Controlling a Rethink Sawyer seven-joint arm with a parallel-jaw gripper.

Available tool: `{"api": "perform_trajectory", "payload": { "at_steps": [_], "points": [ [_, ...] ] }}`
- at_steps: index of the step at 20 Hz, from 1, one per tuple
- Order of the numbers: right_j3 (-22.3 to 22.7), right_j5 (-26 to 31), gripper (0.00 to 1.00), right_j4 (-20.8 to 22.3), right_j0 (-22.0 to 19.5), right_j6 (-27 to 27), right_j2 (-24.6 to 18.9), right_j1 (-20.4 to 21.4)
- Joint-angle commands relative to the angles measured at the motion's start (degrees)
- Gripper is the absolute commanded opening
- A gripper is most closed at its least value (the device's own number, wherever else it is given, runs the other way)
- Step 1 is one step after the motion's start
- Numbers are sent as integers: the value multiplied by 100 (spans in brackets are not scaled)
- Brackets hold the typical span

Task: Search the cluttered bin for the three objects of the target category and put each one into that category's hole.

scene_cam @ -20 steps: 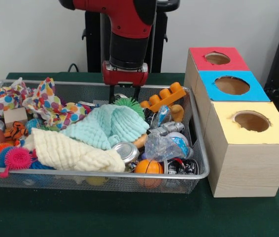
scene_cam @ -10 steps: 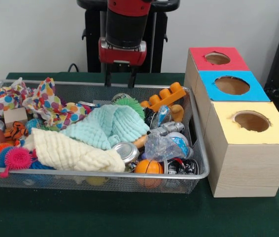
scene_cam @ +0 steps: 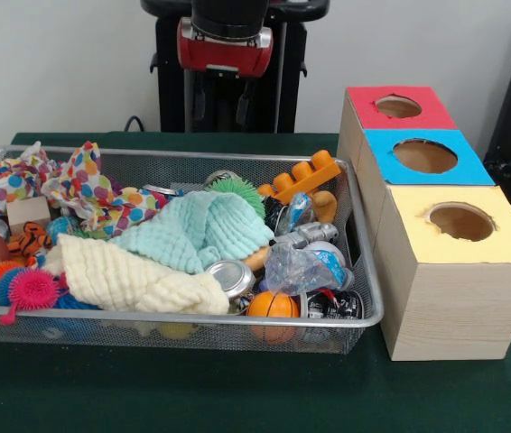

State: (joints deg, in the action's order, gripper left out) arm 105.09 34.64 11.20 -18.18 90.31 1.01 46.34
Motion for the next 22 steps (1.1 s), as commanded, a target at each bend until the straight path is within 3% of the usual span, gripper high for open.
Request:
{"api": "perform_trajectory", "payload": {
  "at_steps": [1,4,6,11,22],
  "points": [
    [155,294,100,-362,117,709,-447,162],
    [471,99,100,-421,157,792,-367,299],
    [438,51,100,-377,184,723,-369,283],
    [-92,304,100,-356,181,416,-598,-66],
    [-911,559,100,-365,410,466,-669,-591]
  ]
}}
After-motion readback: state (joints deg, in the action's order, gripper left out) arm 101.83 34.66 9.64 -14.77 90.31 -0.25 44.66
